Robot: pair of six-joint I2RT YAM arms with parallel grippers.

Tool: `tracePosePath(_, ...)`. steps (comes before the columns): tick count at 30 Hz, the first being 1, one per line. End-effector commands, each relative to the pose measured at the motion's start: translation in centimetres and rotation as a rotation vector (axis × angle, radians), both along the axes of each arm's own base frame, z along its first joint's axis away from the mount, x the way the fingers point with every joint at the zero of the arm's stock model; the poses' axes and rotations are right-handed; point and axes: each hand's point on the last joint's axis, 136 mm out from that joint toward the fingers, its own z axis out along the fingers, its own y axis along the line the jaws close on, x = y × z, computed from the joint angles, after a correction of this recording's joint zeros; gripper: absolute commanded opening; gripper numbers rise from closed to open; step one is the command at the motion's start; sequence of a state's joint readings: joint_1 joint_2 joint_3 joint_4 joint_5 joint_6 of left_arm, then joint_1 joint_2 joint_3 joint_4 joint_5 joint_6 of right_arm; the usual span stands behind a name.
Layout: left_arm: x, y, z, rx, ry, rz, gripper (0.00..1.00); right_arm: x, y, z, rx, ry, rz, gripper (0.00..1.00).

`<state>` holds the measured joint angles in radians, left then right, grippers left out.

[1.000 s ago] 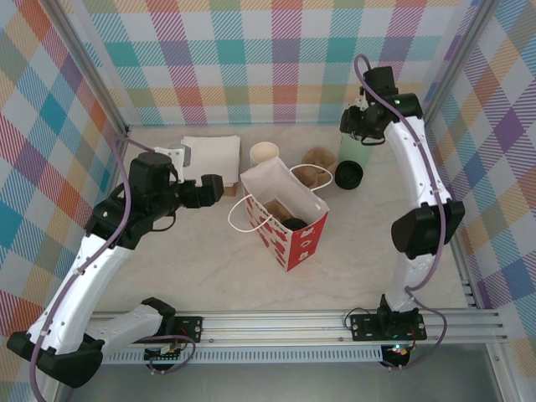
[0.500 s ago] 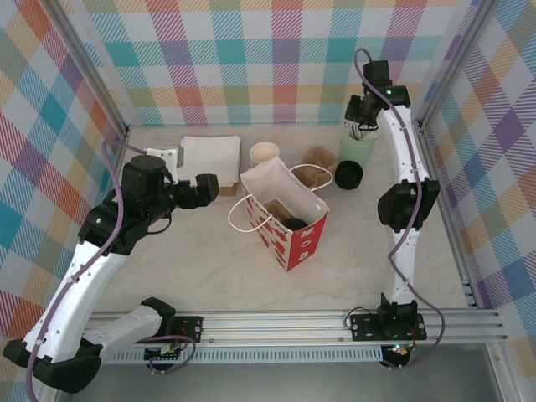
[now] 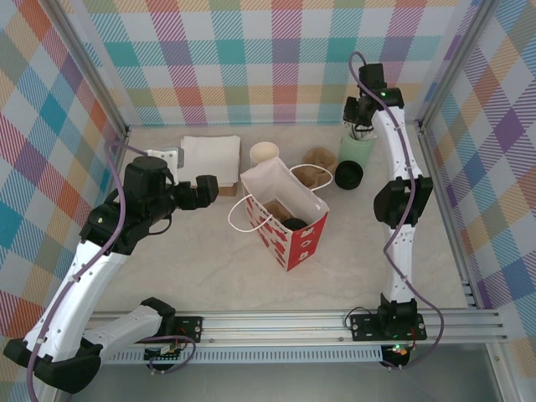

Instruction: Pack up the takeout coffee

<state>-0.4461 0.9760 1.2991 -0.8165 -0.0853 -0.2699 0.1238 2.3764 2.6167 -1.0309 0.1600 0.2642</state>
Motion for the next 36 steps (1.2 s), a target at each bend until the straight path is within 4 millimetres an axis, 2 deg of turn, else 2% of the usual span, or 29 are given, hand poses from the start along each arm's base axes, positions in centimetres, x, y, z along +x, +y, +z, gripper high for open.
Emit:
tracePosePath(1, 0.0, 0.6, 0.1, 0.009, 0.005, 0.024, 1.0, 1.2, -0.2, 0.8, 0.0, -0.052, 0.013, 0.33)
tracePosePath(9, 0.0, 0.7, 0.0, 0.022, 0.008, 0.029, 1.0, 2.0, -0.3, 0.1, -0.002, -0.06, 0.016, 0.3)
tracePosePath(22, 0.3, 0.5, -0.1, 0.024, 0.017, 0.021, 1.0, 2.6, -0.5, -0.2, -0.04, -0.07, 0.041, 0.16)
tracePosePath(28, 0.3, 0.4, -0.2, 0.025, 0.021, 0.022, 1.0, 2.0, -0.7, 1.0, -0.062, -0.078, 0.05, 0.12)
tracePosePath(36, 0.3, 0.3, -0.4, 0.019, 0.022, 0.019, 1.0, -0.2, -1.5, 3.8, -0.107, -0.079, 0.059, 0.1)
